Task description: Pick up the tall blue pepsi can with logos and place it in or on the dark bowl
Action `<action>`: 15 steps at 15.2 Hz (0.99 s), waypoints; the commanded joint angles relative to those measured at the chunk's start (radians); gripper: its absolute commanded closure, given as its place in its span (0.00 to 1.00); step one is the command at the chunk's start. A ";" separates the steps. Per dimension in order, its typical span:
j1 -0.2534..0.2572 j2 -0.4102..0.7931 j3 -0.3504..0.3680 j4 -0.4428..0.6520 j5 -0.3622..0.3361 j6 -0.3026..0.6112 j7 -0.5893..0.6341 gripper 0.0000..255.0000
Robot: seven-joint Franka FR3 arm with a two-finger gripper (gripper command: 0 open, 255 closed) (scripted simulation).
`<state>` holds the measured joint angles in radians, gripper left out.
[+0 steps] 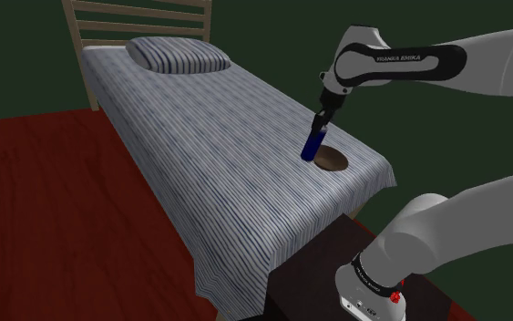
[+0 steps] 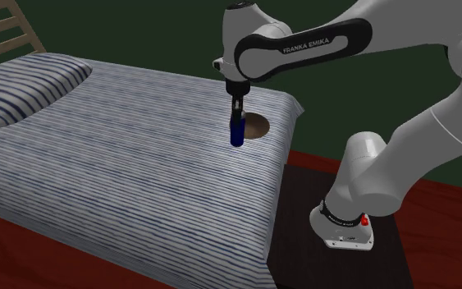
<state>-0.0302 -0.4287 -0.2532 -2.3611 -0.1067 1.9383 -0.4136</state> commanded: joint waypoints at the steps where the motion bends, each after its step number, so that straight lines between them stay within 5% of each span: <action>1: 0.002 -0.006 0.005 0.022 0.002 -0.028 0.003 1.00; 4: 0.003 -0.012 0.008 0.054 0.003 -0.066 0.003 1.00; 15: -0.073 0.119 -0.185 0.290 -0.022 -0.156 -0.273 1.00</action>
<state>-0.0958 -0.3273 -0.4171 -2.0996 -0.1294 1.7914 -0.6533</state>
